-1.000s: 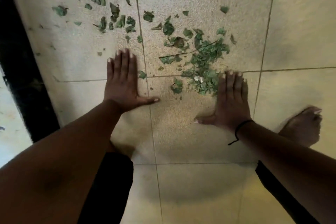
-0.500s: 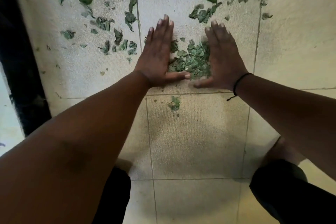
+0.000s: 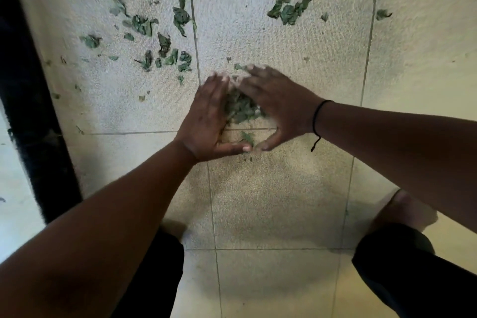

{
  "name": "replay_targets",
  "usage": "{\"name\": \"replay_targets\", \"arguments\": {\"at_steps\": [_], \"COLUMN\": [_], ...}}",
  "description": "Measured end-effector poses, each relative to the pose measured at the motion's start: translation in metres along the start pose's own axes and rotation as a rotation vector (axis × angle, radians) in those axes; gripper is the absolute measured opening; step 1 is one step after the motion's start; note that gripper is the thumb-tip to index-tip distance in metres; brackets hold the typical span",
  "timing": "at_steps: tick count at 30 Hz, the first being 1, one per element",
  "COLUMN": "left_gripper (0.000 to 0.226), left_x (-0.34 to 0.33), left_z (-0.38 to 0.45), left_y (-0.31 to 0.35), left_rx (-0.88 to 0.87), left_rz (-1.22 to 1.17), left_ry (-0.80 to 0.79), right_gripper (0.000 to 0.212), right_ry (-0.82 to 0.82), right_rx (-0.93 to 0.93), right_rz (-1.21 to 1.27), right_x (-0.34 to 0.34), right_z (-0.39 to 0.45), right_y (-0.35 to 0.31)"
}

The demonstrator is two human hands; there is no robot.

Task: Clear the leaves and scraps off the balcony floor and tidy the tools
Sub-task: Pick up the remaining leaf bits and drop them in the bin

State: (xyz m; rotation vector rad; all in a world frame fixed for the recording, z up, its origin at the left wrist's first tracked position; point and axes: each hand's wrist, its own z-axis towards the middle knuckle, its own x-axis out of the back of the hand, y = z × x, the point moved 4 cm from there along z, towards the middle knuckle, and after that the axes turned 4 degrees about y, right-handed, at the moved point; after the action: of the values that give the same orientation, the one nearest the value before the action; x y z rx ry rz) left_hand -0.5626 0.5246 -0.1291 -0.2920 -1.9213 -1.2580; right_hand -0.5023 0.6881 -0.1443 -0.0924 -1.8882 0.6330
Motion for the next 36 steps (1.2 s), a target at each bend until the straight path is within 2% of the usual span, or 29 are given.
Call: {"name": "replay_targets", "arguments": {"at_steps": [3, 7, 9, 11, 14, 17, 19, 21, 23, 26, 28, 29, 30, 33, 36], "left_gripper": [0.125, 0.135, 0.135, 0.138, 0.139, 0.135, 0.134, 0.132, 0.128, 0.111, 0.071, 0.055, 0.051, 0.064, 0.064], "left_x": [0.002, -0.005, -0.014, -0.02, -0.017, -0.018, -0.02, -0.021, -0.02, -0.006, 0.008, 0.014, 0.019, 0.036, 0.04], "left_z": [-0.028, -0.036, -0.031, -0.027, -0.023, -0.027, -0.033, -0.042, -0.05, -0.056, -0.057, -0.057, -0.056, -0.056, -0.048], "left_y": [-0.013, -0.026, -0.02, -0.011, -0.003, -0.001, 0.001, 0.006, 0.011, 0.017, 0.02, 0.022, 0.025, 0.046, 0.096], "left_rx": [0.147, 0.206, 0.146, 0.135, 0.222, 0.336, 0.43, 0.535, 0.633, 0.813, 1.028, 1.145, 1.241, 1.344, 1.394], "left_rz": [0.052, 0.116, 0.122, 0.096, -0.055, -0.313, -0.523, -0.629, -0.712, -0.81, -0.85, -0.907, -0.976, -1.129, -1.4], "left_ry": [0.065, 0.02, 0.004, -0.003, 0.046, 0.18, 0.301, 0.398, 0.486, 0.682, 0.835, 0.879, 0.898, 0.802, 0.55], "right_gripper": [0.125, 0.13, 0.115, 0.088, 0.06, 0.056, 0.053, 0.043, 0.029, 0.004, 0.01, 0.014, 0.02, 0.035, 0.034], "right_ry": [0.078, 0.134, 0.19, 0.298, 0.409, 0.408, 0.348, 0.312, 0.348, 0.393, 0.205, 0.084, -0.017, -0.031, 0.107], "right_rx": [0.057, -0.089, -0.171, -0.236, -0.301, -0.282, -0.211, -0.107, -0.011, 0.133, 0.184, 0.135, 0.038, -0.236, -0.407], "right_rz": [0.03, -0.06, -0.085, -0.116, -0.206, -0.231, -0.254, -0.229, -0.195, -0.2, -0.182, -0.148, -0.12, 0.009, 0.182], "right_x": [-0.015, -0.034, -0.042, -0.047, -0.047, -0.04, -0.037, -0.033, -0.028, -0.018, -0.007, 0.003, 0.009, 0.048, 0.1], "right_z": [-0.015, -0.012, 0.004, 0.021, 0.037, 0.044, 0.047, 0.048, 0.049, 0.059, 0.068, 0.071, 0.071, 0.043, -0.012], "right_y": [-0.013, -0.033, -0.05, -0.064, -0.07, -0.068, -0.067, -0.07, -0.073, -0.07, -0.062, -0.056, -0.048, -0.037, -0.053]}}
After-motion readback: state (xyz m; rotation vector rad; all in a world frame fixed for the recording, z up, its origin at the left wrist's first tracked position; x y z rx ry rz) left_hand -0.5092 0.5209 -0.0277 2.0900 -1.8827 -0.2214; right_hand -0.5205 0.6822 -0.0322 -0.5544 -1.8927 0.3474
